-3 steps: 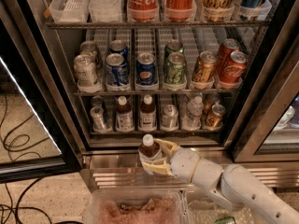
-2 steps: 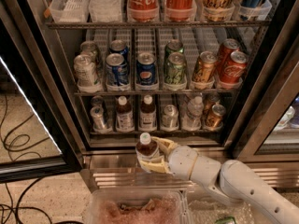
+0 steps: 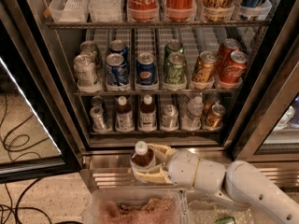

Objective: Pick blue plastic bottle from bottom shelf of fridge

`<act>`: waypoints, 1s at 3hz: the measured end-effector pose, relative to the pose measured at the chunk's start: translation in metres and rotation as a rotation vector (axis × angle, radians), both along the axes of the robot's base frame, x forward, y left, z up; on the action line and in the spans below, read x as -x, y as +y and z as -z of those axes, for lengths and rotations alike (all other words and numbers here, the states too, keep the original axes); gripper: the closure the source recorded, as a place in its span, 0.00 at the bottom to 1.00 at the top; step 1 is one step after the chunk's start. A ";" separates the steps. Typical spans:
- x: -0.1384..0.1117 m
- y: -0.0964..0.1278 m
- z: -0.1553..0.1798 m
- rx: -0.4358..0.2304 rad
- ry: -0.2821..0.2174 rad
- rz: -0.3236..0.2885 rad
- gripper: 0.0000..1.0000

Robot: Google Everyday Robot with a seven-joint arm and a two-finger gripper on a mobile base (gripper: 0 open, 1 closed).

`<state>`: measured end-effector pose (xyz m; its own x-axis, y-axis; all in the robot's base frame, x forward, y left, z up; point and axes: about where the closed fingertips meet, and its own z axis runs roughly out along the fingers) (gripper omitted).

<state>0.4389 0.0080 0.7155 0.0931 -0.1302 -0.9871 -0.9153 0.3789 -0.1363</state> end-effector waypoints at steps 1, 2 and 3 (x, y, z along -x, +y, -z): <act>0.000 0.000 0.003 0.000 0.000 0.000 1.00; 0.000 0.000 0.008 -0.002 0.000 0.001 1.00; 0.000 0.002 0.007 0.000 -0.006 -0.010 1.00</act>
Offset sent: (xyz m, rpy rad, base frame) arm -0.2185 0.0400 -0.0730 0.2222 0.2349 -0.2809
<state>0.4385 0.0103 0.7085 0.1003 -0.1293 -0.9865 -0.9182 0.3699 -0.1418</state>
